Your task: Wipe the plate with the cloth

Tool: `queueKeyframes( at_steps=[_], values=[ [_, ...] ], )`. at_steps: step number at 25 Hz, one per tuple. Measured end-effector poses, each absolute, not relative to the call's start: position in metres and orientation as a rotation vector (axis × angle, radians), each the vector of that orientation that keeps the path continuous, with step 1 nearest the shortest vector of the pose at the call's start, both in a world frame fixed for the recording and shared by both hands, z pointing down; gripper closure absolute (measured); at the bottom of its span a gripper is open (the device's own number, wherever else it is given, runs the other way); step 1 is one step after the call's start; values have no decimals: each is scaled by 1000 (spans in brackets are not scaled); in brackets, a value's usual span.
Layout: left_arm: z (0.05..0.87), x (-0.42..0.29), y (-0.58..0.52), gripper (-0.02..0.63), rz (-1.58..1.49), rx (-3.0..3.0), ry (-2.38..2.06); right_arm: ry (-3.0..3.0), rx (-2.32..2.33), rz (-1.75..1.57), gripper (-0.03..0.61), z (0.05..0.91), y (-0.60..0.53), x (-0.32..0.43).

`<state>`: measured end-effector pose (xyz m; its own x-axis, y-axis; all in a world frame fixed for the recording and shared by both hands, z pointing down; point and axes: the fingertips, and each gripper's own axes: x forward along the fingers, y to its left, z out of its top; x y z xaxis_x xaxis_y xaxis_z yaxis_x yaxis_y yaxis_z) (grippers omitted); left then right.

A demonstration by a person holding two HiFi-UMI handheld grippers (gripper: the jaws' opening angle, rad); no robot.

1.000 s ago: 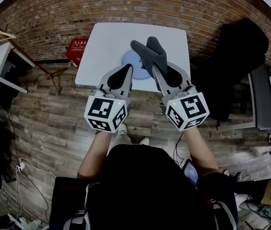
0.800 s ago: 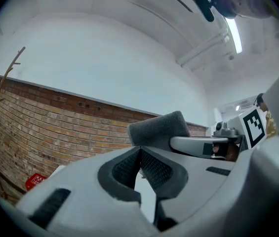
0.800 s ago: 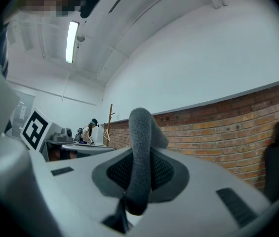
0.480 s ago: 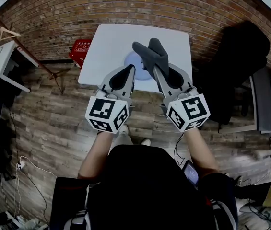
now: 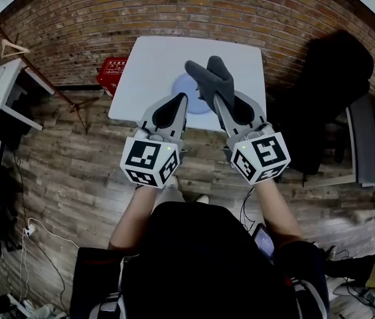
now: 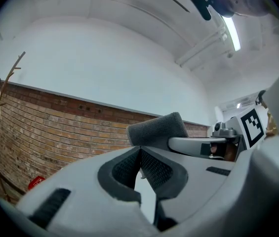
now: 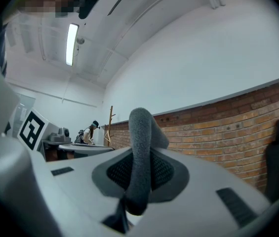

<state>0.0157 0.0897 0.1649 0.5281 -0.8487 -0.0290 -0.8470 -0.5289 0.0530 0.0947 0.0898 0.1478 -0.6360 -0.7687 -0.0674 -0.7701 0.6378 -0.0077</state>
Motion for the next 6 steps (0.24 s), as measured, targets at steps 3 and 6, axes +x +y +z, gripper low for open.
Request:
queueKeyframes(
  at_steps=[3, 6],
  values=[
    [167, 17, 88, 595, -76, 2715, -1506, 2787, -1307, 32, 520, 149, 88, 95],
    [168, 18, 84, 595, -73, 2713, -1505, 2785, -1310, 24, 520, 151, 85, 96]
  ],
)
